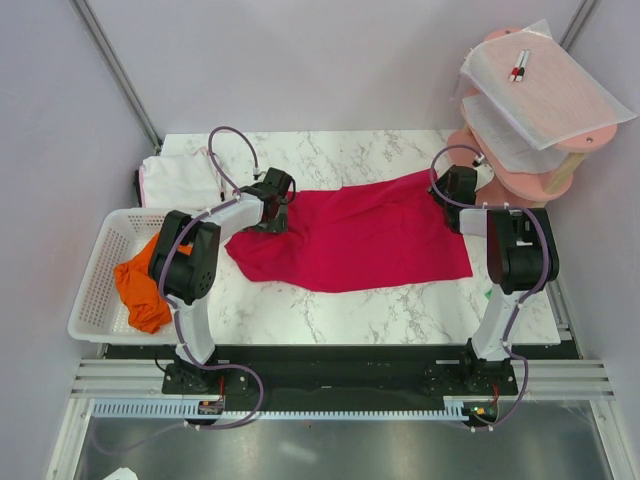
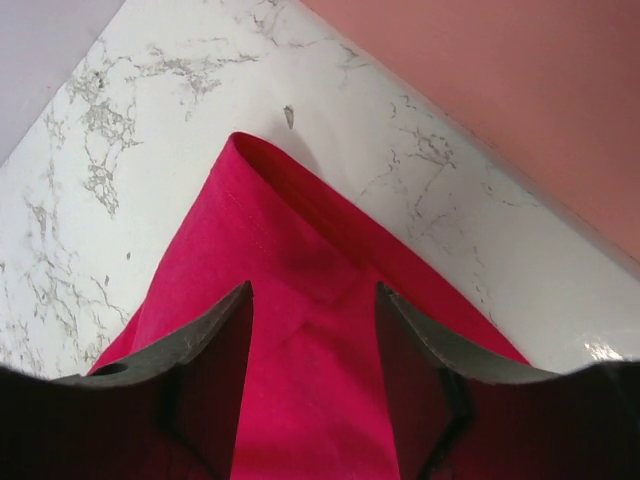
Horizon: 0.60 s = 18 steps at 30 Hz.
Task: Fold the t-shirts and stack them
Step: Fold the flattened tshirt in 1/3 of the way
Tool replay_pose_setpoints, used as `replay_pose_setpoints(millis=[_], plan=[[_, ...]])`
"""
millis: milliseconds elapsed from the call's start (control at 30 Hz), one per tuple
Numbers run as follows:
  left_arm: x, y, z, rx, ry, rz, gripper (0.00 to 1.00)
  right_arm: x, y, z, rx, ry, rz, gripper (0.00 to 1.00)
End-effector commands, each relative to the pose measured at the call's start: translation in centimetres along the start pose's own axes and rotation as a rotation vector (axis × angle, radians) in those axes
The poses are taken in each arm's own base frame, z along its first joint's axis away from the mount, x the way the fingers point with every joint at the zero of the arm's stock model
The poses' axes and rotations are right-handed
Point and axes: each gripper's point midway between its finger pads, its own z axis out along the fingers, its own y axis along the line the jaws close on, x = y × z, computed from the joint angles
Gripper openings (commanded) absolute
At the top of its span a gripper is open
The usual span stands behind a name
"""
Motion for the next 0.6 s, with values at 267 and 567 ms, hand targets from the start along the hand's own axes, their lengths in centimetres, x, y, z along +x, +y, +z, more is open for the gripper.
replay_pose_setpoints(millis=[267, 567], plan=[[0.2, -0.4, 0.6, -0.009, 0.006, 0.013, 0.82, -2.3, 1.1, 2.2, -0.006, -0.067, 0.020, 0.59], [0.4, 0.0, 0.8, -0.031, 0.009, 0.018, 0.82, -1.1, 1.6, 3.3, -0.046, -0.045, 0.044, 0.06]])
